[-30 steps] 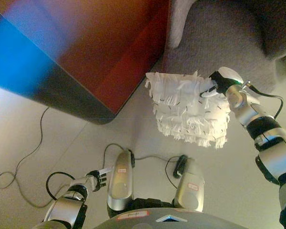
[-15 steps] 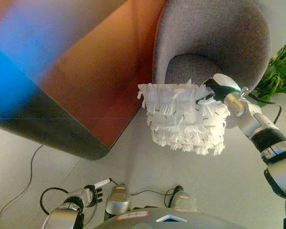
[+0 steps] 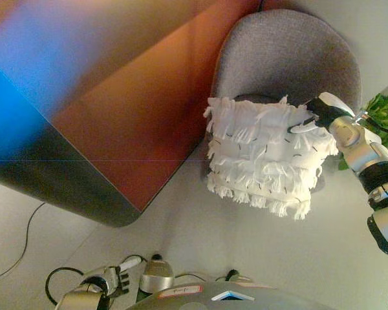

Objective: Pick up the pillow and put it on the sofa.

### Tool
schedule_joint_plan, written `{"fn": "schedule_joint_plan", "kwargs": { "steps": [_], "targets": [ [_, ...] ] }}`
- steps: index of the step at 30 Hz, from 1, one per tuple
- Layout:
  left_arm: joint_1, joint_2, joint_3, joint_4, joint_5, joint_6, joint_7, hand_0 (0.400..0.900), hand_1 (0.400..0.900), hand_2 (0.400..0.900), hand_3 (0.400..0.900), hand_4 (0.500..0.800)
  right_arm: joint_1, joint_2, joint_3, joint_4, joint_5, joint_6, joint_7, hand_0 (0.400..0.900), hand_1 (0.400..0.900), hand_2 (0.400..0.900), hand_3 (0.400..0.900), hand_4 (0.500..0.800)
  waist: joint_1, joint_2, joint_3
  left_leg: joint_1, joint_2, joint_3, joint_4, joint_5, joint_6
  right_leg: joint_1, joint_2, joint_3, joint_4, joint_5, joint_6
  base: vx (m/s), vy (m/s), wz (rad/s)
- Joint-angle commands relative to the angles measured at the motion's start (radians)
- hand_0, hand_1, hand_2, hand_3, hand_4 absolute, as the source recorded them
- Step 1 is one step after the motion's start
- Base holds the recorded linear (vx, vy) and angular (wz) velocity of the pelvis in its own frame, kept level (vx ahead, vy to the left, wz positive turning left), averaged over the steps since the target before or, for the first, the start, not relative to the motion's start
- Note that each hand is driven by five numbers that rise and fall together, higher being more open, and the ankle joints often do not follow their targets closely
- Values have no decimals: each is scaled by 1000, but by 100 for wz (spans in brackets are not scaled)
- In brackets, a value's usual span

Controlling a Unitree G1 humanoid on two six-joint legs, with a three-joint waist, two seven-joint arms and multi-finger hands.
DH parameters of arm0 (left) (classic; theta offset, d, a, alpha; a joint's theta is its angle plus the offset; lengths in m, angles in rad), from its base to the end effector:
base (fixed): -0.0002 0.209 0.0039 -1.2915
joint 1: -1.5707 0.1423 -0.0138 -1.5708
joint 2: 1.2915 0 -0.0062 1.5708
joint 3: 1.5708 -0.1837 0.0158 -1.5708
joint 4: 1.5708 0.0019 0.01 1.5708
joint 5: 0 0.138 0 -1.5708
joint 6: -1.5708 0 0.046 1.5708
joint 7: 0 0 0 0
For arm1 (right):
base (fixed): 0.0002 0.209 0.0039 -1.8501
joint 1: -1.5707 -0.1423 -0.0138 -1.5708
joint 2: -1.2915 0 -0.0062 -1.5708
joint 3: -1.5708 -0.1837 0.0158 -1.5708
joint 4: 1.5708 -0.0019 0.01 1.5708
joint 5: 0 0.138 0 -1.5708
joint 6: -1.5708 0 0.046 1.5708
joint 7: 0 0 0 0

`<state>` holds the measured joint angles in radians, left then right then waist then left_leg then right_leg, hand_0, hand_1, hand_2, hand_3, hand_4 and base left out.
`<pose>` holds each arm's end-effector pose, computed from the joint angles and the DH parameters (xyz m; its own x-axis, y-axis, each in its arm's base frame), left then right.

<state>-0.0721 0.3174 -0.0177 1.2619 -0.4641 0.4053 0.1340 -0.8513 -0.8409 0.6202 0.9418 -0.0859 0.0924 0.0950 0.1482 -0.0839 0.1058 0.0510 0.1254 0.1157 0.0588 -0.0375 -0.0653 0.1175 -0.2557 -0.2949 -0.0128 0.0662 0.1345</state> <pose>0.0765 0.2520 -0.1065 -0.0421 0.2604 -0.9646 -0.3999 0.8803 0.2551 0.3153 -0.3057 0.1412 0.9292 -0.2381 -0.2826 -0.1671 0.4113 -0.8960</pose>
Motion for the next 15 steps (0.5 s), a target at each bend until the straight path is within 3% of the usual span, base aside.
{"fn": "schedule_joint_plan", "kwargs": {
  "steps": [1, 7, 15],
  "targets": [
    [-8, 38, -89, 61, 64, 47, 43, 900, 900, 900, 900, 800, -332, -85, -40, 61, 40, 16, -81, 400, 400, 400, 400, 500, 60, -2, -77, -7, 52, -26, -41, 22, -43, -83, -23, 13, 4, 27, 59, 36, -134, 20],
    [-86, 43, -139, 20, 9, 44, 61, 900, 900, 900, 900, 800, -496, -66, 63, 124, 68, 157, -96, 400, 400, 400, 400, 500, 90, 28, 9, -136, 94, -83, -65, 76, -76, -174, -5, -7, -4, 19, 46, -222, -137, 12],
    [-106, 44, -160, -8, -22, 33, 63, 900, 900, 900, 900, 800, -597, -82, 125, 211, 83, 183, -85, 414, 414, 414, 414, 508, 112, 65, 68, -230, 109, -120, -75, 104, -89, -255, -1, -23, 16, 5, 37, -102, -57, 8]
  ]
}}
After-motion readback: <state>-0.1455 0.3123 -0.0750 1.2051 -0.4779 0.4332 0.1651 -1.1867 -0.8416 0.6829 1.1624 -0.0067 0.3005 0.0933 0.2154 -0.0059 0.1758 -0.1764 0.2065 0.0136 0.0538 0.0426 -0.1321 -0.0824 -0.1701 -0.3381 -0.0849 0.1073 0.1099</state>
